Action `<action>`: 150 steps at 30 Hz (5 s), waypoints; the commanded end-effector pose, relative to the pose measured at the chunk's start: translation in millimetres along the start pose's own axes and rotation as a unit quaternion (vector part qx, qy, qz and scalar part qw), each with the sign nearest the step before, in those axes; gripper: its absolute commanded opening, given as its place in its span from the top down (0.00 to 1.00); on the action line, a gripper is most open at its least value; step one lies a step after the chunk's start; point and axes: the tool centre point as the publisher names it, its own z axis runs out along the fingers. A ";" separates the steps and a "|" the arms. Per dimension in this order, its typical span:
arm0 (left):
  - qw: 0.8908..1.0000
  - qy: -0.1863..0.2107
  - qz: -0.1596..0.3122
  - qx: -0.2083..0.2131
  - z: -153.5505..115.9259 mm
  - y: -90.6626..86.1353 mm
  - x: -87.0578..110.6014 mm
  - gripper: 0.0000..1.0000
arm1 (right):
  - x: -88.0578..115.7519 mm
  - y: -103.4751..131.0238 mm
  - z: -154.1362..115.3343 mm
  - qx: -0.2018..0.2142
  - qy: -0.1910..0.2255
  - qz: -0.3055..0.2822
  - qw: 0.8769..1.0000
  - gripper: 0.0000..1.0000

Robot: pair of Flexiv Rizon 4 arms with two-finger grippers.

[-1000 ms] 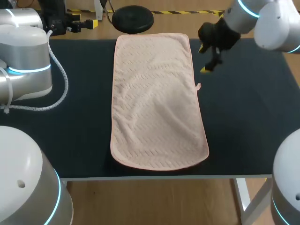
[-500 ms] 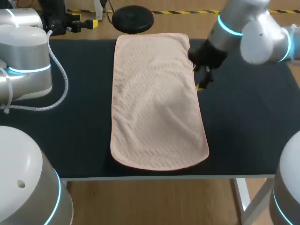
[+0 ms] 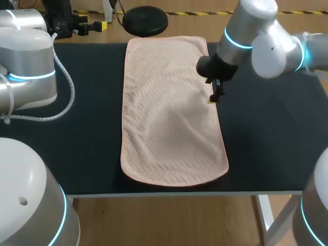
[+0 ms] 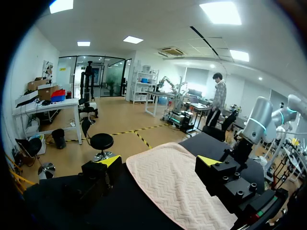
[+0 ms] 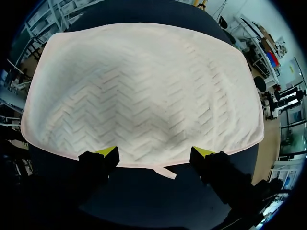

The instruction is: Fold the towel

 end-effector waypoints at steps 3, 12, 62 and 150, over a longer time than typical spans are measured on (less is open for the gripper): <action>1.000 0.000 0.000 0.000 0.0 0.0 0.0 0.00 | -9.3 -0.9 16.8 -0.014 0.009 0.008 1.000 0.00; 1.000 0.000 0.000 0.000 0.0 0.0 0.0 0.00 | -13.1 -5.3 27.7 -0.024 0.023 0.018 0.999 0.00; 1.000 0.000 0.000 0.000 0.0 0.0 0.0 0.00 | -5.3 -10.4 42.7 -0.013 0.034 0.006 0.999 1.00; 1.000 0.000 0.000 0.000 0.0 0.0 0.0 0.00 | -71.4 96.1 -212.4 -0.008 -0.060 -0.180 0.982 1.00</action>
